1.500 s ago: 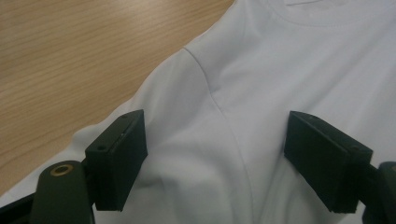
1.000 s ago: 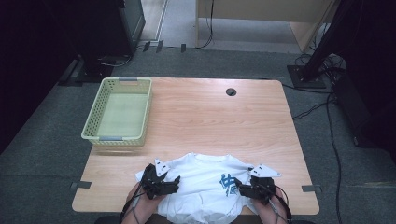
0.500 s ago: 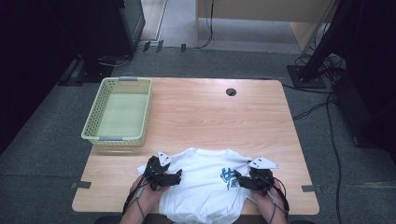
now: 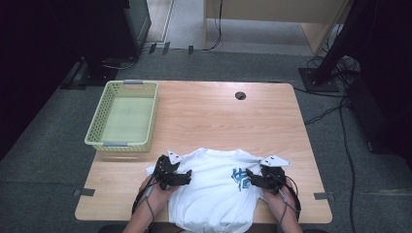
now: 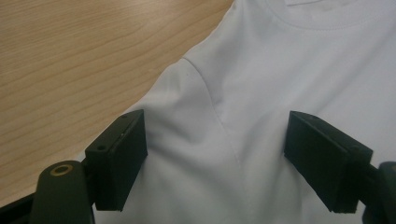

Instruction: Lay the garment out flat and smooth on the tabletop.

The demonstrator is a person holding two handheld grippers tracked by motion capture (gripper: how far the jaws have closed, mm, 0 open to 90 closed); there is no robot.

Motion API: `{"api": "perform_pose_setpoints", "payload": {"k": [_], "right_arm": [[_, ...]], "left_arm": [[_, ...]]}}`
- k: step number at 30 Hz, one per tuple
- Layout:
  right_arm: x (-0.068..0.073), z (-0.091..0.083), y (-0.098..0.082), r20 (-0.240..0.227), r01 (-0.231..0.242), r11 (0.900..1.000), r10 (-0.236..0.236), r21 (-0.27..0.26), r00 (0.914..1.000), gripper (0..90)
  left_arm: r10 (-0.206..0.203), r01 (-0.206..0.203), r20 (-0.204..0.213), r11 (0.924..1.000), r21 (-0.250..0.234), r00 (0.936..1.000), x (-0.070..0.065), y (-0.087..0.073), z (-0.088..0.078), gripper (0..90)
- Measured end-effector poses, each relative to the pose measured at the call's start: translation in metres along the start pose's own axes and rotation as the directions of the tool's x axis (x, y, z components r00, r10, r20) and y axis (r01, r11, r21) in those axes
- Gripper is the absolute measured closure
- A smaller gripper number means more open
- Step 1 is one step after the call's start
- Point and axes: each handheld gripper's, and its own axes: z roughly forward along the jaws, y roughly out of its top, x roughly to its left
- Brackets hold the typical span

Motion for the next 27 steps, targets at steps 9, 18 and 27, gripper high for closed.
{"api": "perform_pose_setpoints", "payload": {"k": [9, 18, 27], "right_arm": [[-0.013, 0.007, 0.008, -0.034, 0.025, 1.0, -0.024, 0.005, 0.9991, 33.1], [-0.02, 0.014, 0.014, -0.033, 0.028, 1.0, -0.028, 0.0, 0.9991, 33.0], [-0.03, 0.021, 0.02, -0.043, 0.041, 0.999, -0.041, 0.002, 0.9982, 33.0]], "left_arm": [[-0.011, 0.011, -0.018, 0.9997, -0.022, 0.9998, 0.009, 0.01, 0.011, 21.4], [-0.024, 0.023, -0.03, 0.9996, -0.015, 0.9993, 0.018, 0.022, 0.02, 21.4], [-0.037, 0.036, -0.038, 0.9992, -0.018, 0.9986, 0.022, 0.032, 0.028, 21.4]]}}
